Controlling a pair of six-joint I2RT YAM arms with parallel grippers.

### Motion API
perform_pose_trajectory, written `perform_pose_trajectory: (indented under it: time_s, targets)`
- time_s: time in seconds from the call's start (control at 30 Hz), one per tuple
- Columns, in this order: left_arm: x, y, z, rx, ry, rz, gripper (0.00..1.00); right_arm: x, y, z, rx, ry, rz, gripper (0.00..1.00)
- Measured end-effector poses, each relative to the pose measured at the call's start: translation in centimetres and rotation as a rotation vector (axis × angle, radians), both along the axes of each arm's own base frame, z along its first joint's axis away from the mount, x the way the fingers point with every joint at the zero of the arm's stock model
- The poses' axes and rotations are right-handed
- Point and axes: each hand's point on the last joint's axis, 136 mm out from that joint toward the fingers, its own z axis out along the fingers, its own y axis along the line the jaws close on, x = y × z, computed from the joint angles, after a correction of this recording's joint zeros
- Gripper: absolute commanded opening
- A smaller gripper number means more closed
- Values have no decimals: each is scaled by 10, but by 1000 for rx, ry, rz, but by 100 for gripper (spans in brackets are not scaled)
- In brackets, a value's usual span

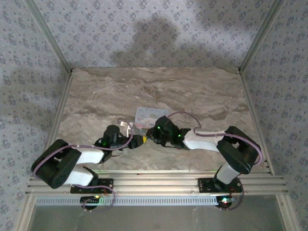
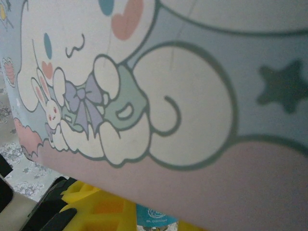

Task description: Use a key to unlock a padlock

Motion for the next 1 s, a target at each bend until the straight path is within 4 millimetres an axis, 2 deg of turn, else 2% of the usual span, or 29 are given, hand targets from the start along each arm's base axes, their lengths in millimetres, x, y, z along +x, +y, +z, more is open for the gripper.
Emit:
perform_pose_trajectory:
  time_s: [0.23,0.5,0.67,0.87,1.0]
  targets:
    - [-1,-1,-2,2,4,-6,32,0,0,1,3,-2,-1,0]
    - [-9,-11,-13,16,31,-34,25,0,0,1,3,-2,-1,0]
    - [-4,-9,-8,18,8,-10,34,0,-2,0,1,-1,-2,0]
    - [1,-5,10,-2,-43,13,34,0,-3,3,6,-5,-4,0]
    - [1,-5,8,0,-40,12,31,0,-3,3,6,-4,-4,0]
